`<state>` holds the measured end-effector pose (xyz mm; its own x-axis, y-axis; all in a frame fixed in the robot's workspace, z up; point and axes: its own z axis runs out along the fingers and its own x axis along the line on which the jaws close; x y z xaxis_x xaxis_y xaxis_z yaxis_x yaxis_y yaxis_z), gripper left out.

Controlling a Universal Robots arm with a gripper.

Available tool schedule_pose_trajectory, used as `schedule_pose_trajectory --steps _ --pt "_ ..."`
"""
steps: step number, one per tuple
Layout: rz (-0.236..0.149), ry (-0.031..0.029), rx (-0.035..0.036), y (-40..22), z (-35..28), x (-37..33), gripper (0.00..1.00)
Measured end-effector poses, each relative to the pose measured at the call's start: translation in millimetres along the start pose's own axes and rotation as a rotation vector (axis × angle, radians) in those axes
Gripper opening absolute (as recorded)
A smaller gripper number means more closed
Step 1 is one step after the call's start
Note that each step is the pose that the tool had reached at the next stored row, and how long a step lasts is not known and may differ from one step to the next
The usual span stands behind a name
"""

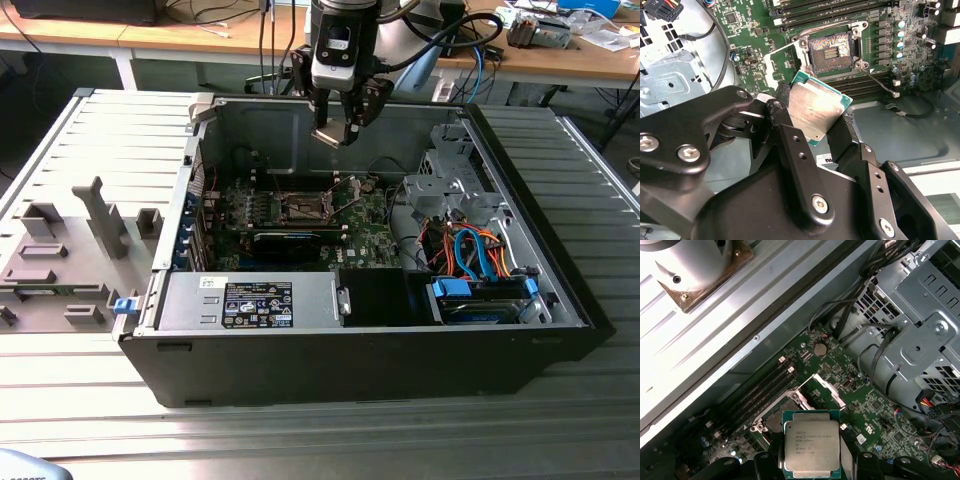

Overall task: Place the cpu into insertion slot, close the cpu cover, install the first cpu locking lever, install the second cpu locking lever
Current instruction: 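Place the cpu into insertion slot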

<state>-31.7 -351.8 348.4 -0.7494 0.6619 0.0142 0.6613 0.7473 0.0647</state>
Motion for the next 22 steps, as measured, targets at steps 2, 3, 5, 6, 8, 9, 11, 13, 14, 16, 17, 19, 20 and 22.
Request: schedule_pose_trajectory --steps 2,3,5,6,8,9,11,13,14,16,17,19,20,22 --pt "0.002 -0.0001 0.0000 0.0 0.0 0.0 0.55" --pt "0.003 -0.0002 0.0000 0.0 0.0 0.0 0.55" --pt "0.005 -0.0004 0.0000 0.0 0.1 0.0 0.55" --pt "0.007 -0.0004 0.0000 0.0 0.1 0.0 0.55" --pt "0.009 -0.0007 0.0000 0.0 0.1 0.0 0.55" --pt "0.010 -0.0008 0.0000 0.0 0.1 0.0 0.55" --pt "0.012 -0.0009 0.0000 0.0 0.2 0.0 0.55" --pt "0.015 -0.0011 0.0000 0.0 0.2 0.0 0.55" --pt "0.016 -0.0012 0.0000 0.0 0.2 0.0 0.55" --pt "0.018 -0.0013 0.0000 0.0 0.3 0.0 0.55" --pt "0.019 -0.0014 -0.0001 0.0 0.3 0.0 0.55" --pt "0.021 -0.0015 -0.0001 0.0 0.3 0.0 0.55" --pt "0.022 -0.0016 0.0000 0.0 0.3 0.0 0.55" --pt "0.024 -0.0018 -0.0001 0.0 0.4 0.0 0.55"
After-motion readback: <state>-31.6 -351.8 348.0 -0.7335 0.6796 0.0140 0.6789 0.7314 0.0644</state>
